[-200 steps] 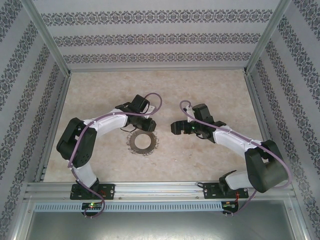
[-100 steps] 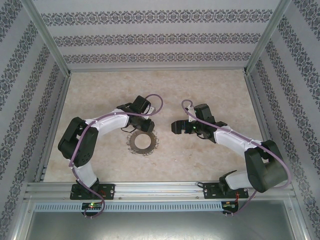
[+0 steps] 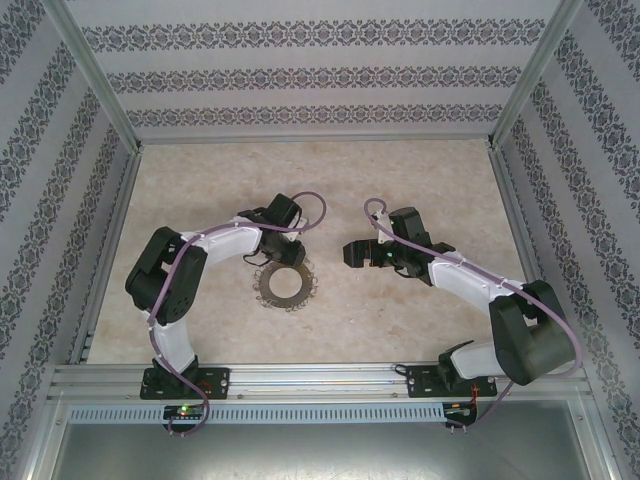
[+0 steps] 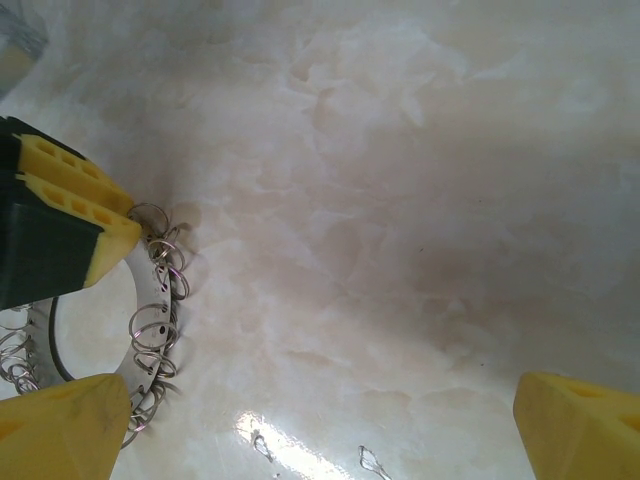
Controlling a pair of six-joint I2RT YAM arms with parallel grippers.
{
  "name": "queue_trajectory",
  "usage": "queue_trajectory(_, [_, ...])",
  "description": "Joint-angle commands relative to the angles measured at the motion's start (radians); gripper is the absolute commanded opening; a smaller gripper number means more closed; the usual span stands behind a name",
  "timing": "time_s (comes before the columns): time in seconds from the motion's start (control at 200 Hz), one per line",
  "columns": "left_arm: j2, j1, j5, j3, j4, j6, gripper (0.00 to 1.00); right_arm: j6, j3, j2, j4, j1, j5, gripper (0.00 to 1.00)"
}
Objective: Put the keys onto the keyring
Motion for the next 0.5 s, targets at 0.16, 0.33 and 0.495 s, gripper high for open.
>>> queue_trajectory(0.16, [0.023, 0.01, 0.031, 0.032, -0.007, 0.02, 0.24, -0.006, 0.013, -0.009, 0.017, -0.014, -0.013, 0.98])
queue_trajectory(0.33, [0.033, 0.011, 0.041, 0.03, 0.004, 0.022, 0.24, -0.008, 0.006, -0.018, 0.016, -0.021, -0.008, 0.98])
queue_trajectory(0.495, [0.034, 0.01, 0.044, 0.025, 0.015, 0.024, 0.21, -0.01, -0.003, -0.029, 0.016, -0.027, -0.004, 0.98])
